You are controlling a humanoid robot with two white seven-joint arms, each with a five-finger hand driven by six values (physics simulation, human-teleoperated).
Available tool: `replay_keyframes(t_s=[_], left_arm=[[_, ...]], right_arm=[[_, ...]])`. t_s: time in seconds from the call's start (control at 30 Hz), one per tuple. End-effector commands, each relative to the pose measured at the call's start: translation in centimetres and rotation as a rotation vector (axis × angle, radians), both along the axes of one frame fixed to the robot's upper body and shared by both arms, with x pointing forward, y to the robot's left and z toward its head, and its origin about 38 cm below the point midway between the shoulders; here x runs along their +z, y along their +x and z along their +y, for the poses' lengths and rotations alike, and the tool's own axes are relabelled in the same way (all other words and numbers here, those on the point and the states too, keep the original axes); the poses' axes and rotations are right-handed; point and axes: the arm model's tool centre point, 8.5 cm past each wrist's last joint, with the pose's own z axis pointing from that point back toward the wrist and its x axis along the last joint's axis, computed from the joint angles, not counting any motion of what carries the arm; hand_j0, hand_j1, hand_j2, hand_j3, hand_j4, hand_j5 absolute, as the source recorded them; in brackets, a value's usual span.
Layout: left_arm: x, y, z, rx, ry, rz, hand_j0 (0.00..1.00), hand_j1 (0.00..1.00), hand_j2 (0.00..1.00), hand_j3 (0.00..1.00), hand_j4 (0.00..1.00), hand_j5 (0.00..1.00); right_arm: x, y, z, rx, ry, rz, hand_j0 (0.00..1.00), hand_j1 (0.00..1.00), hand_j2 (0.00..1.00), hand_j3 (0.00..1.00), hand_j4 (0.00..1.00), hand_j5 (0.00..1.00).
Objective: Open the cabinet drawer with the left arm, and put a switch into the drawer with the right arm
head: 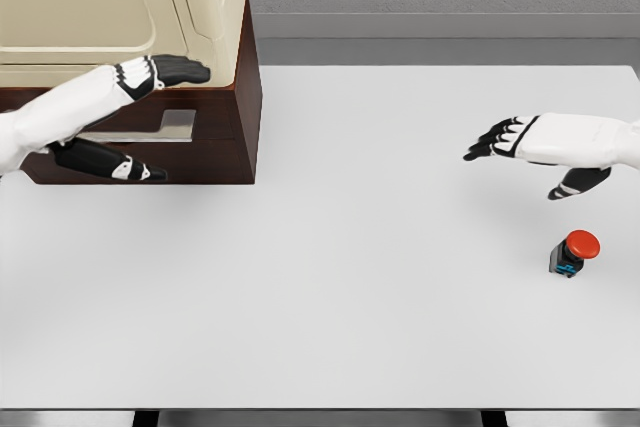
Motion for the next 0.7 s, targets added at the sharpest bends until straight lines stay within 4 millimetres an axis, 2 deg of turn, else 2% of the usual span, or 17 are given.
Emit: replay_keyframes(t_s=[0.0,0.1,0.23,0.27,0.37,0.47,0.57,0.67], left_arm=[[-0.6,-0.5,0.6,-0.04,0.157,0.05,1.0,1.0,1.0,1.0,1.0,1.0],[-1.0,-0.7,0.2,-0.102,0.279,0.088,1.0,1.0,1.0,1.0,1.0,1.0],[-0.3,-0.9,0.5,-0.121,0.279,0.113,1.0,1.0,1.0,1.0,1.0,1.0],[0.2,-1.0,1.1,-0.11,0.258,0.126,1.0,1.0,1.0,1.0,1.0,1.0],[0.3,-0.9,0.9,-0.116,0.263,0.121,1.0,1.0,1.0,1.0,1.0,1.0],[0.5,-1.0,1.3,-0.105,0.258,0.121,1.0,1.0,1.0,1.0,1.0,1.0],[1.2,-1.3,2.4,-0.089,0.199,0.167,1.0,1.0,1.0,1.0,1.0,1.0],[1.1,-1.9,3.7,-0.068,0.158,0.232,1.0,1.0,1.0,1.0,1.0,1.0]], right_arm=[[0.0,0.1,-0.2,-0.009,0.004,0.002,1.0,1.0,1.0,1.0,1.0,1.0],[-0.1,0.2,-0.7,-0.025,0.003,0.007,1.0,1.0,1.0,1.0,1.0,1.0],[0.0,0.2,-1.1,-0.034,-0.003,0.006,1.0,1.0,1.0,1.0,1.0,1.0],[0.6,0.0,-2.1,-0.054,-0.019,-0.002,1.0,1.0,1.0,1.0,1.0,1.0],[2.1,-0.6,-4.4,-0.098,-0.059,-0.02,1.0,1.0,1.0,1.0,1.0,1.0],[2.9,-1.0,-5.7,-0.121,-0.083,-0.03,1.0,1.0,1.0,1.0,1.0,1.0],[2.4,-2.4,-7.7,-0.159,-0.115,0.015,1.0,1.0,1.0,1.0,1.0,1.0],[1.4,-3.0,-8.0,-0.161,-0.125,0.045,1.0,1.0,1.0,1.0,1.0,1.0]])
